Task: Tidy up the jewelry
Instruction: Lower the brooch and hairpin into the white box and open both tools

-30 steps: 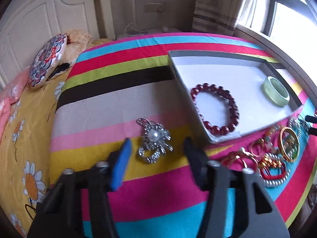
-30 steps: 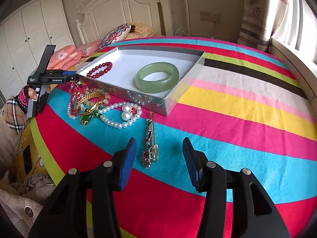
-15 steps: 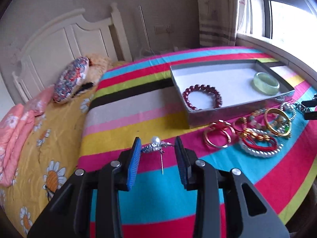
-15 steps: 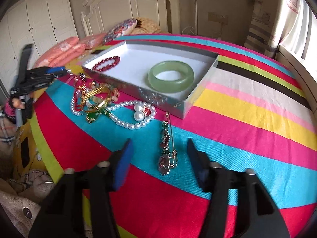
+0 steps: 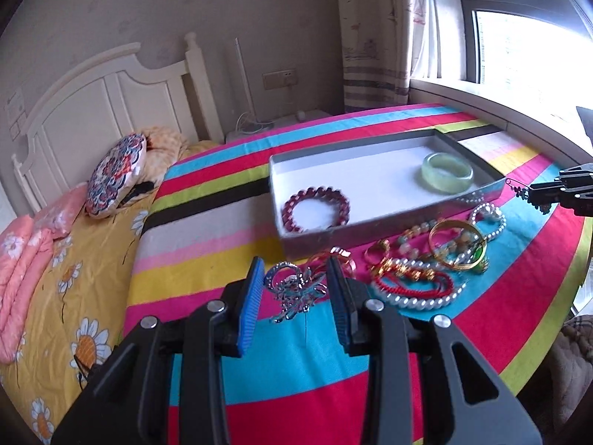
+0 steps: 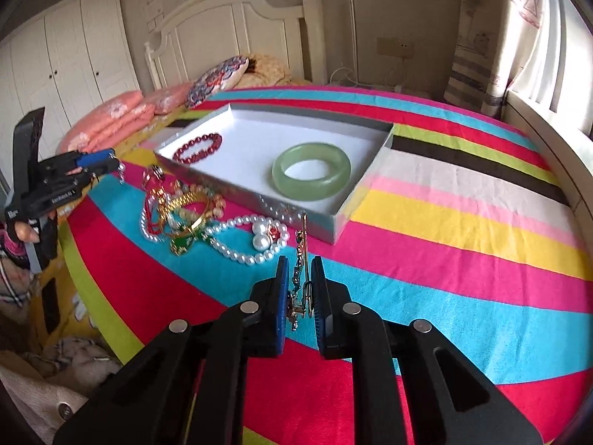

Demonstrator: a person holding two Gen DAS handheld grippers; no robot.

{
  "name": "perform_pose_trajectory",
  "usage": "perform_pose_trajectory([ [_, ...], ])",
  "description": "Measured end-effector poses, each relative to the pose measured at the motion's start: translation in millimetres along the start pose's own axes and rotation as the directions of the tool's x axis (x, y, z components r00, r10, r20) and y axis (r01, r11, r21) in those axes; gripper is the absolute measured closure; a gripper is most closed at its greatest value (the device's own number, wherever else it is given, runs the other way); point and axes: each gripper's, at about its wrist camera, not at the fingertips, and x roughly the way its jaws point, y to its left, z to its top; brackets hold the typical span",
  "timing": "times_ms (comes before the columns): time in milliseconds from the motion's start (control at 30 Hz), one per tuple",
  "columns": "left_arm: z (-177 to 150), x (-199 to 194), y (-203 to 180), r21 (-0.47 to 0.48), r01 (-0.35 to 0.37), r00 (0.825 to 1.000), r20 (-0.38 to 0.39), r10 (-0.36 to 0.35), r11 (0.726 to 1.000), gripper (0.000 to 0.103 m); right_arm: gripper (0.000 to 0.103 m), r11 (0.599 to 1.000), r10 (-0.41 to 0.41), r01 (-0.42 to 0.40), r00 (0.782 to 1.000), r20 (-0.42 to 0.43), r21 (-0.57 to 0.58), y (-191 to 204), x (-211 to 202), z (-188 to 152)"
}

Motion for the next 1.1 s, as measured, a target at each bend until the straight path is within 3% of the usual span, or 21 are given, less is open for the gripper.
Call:
perform_pose_trajectory([
  [300,45,23,-29,0.071,0.054,0.998,0.032,-0.056,0.996,0.069,0.09,0.997,-0.012,0.015,0.999,0.043,-0.073,9,2,42],
  [500,72,57,-44,0.079,0.094,0.995,0.008,-0.095,0.992,0.069,0.09,0.996,0.017,-0.012,0.998,0.056,-0.086,7,27,88],
  [833,88,111,-65,0.068,0.135,0.99,-0.061,-0.131,0.989,0.069,0.09,0.991,0.126,-0.128,0.991,-0.05,-0.03,4,105,144],
  [1100,95,137,-76,0.06,0.158,0.984,-0.098,-0.151,0.986,0.069,0.089,0.995,0.099,-0.101,0.987,-0.129,-0.013,3,146,151],
])
